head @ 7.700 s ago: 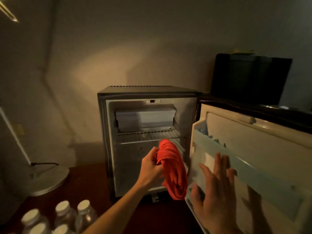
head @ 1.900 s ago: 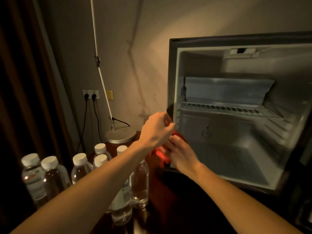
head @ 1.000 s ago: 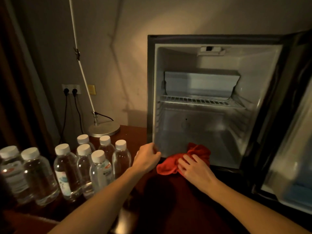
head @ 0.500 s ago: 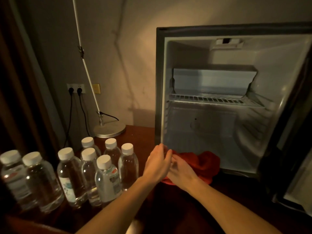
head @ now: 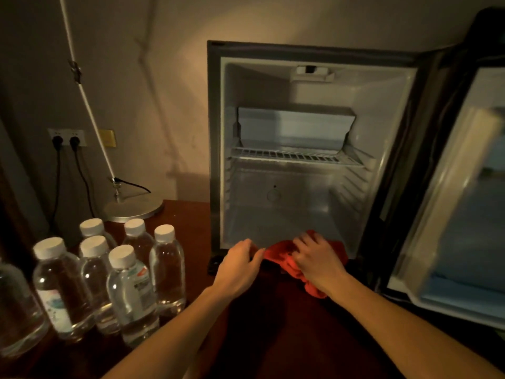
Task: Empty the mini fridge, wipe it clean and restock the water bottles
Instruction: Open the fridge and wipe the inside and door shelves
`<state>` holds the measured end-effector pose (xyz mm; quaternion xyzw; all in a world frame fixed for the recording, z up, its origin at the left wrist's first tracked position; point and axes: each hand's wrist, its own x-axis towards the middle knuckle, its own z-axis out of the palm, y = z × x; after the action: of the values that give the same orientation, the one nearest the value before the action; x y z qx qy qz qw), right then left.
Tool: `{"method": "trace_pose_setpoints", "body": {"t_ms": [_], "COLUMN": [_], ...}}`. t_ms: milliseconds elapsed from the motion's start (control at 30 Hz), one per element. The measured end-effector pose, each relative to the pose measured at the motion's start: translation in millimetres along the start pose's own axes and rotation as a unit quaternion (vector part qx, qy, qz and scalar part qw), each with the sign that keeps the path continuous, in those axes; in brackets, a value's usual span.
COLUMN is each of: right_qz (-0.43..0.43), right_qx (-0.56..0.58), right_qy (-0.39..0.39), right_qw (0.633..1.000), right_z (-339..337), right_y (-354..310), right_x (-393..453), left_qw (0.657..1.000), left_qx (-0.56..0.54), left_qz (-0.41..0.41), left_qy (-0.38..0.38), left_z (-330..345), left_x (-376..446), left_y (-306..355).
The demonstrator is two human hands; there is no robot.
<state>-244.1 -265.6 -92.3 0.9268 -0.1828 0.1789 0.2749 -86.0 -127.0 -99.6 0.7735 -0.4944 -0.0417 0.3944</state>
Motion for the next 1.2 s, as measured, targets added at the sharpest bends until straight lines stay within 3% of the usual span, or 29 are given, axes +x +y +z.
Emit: {"method": "trace_pose_setpoints", "body": {"t_ms": [133,267,433,567,700,800,933,1067,1200], "right_qz": [0.155,0.128,0.198,0.216,0.214,0.158,0.112,0.197,0.302], "right_qx": [0.019,0.025,0.203,0.361,0.437,0.417,0.315,0.195,0.063], "right_qy": [-0.037,-0.050,0.008,0.063,0.114,0.122,0.056,0.024,-0.043], "right_qw": [0.987,0.990,0.959,0.905,0.866,0.887,0.941,0.960,0.950], "right_z": [12,-13,-41,-48,-39,-36,-22,-17,-14], "right_y": [37,24,-10,-58,-101,-110,-85,-47,-15], "right_x": [-48,-48,-30,2,20,13,-18,-46,-64], "left_qw": [0.999,0.998,0.989,0.993,0.998,0.999,0.997,0.996,0.979], "left_qx": [-0.021,-0.026,-0.096,-0.108,-0.053,-0.008,-0.052,-0.079,-0.079], "left_qz": [-0.015,-0.017,0.047,0.030,0.025,0.031,0.024,0.049,0.168], "left_qy": [-0.021,-0.047,-0.101,-0.034,0.034,0.044,0.053,0.019,-0.085], "left_z": [6,24,29,11,-13,-17,0,38,77], "left_x": [-2,-4,-15,-19,-26,-28,-20,-13,-14], "left_y": [12,19,22,4,-18,-27,-21,0,25]}}
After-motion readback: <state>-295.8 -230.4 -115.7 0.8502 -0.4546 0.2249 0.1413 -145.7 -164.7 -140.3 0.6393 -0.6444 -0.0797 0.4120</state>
